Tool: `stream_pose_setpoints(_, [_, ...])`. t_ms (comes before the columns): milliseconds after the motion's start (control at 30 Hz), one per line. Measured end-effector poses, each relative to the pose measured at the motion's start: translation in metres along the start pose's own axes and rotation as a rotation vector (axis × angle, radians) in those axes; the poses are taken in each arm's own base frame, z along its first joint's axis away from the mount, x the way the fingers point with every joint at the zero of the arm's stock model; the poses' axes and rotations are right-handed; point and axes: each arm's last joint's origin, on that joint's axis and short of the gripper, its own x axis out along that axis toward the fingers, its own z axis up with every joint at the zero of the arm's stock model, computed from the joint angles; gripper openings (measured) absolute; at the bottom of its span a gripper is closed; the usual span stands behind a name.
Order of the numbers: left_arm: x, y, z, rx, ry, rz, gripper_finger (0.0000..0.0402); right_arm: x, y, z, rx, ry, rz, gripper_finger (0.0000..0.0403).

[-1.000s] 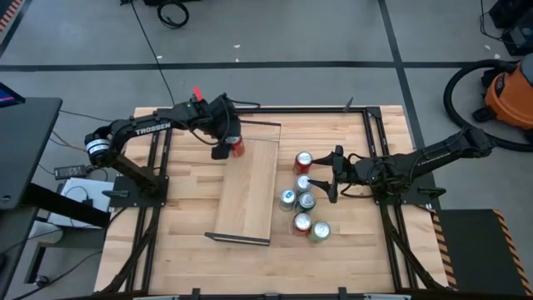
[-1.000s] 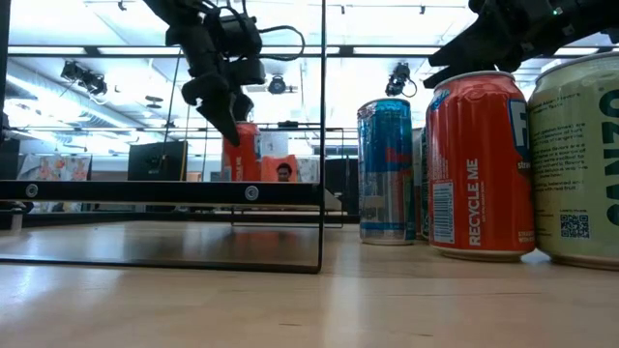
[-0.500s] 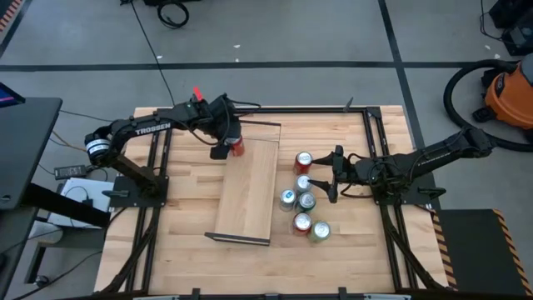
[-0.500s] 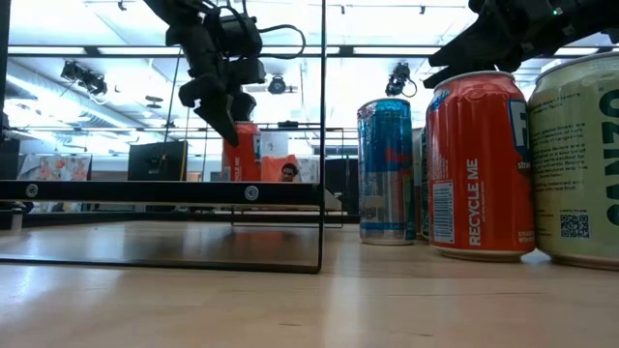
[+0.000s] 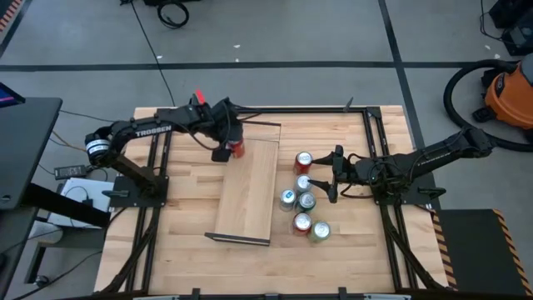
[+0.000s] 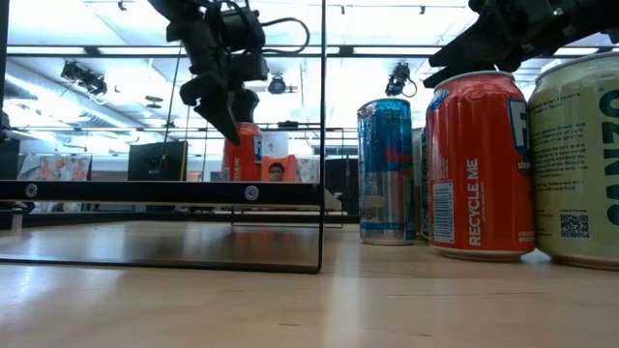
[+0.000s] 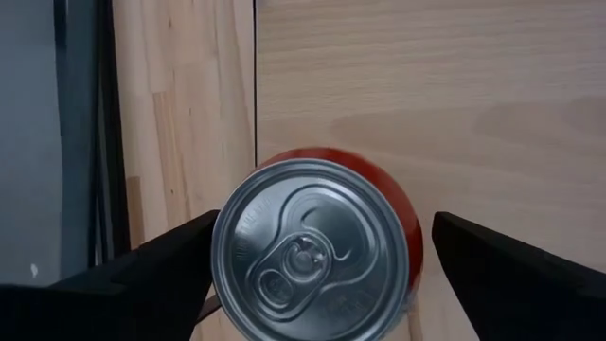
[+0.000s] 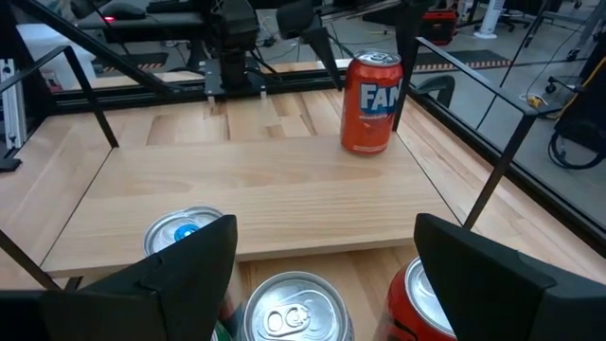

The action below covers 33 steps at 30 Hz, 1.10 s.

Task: Place canned beverage on shelf
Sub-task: Put the top orange soda can on the shelf, then put the blue soda can on the shelf

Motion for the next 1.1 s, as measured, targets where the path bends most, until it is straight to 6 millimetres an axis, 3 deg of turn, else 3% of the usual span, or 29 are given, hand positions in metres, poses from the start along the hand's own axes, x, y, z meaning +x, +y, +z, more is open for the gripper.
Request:
stream_pose_setpoints(567, [-0.001, -0.015, 0.015, 0.087, 0.022, 0.100, 0.0389, 0.000, 0.000, 0.000, 0.002, -0.001, -0.004, 0.0332])
stream_pose_setpoints(767, [-0.009, -0.022, 0.021, 0.097, -0.016, 0.136, 0.0389, 0.000, 0.000, 0.000, 0.003, -0.002, -0.011, 0.0332])
stream_pose_setpoints(967, [-0.022, -0.038, 0.038, 0.100, -0.099, 0.235, 0.0389, 0.000, -0.001, 0.000, -0.002, -0.001, -0.017, 0.0332])
stream_pose_setpoints(1100, [-0.026, -0.059, 0.052, 0.116, -0.145, 0.266, 0.0389, 0.001, -0.003, 0.000, -0.002, -0.002, -0.030, 0.0332])
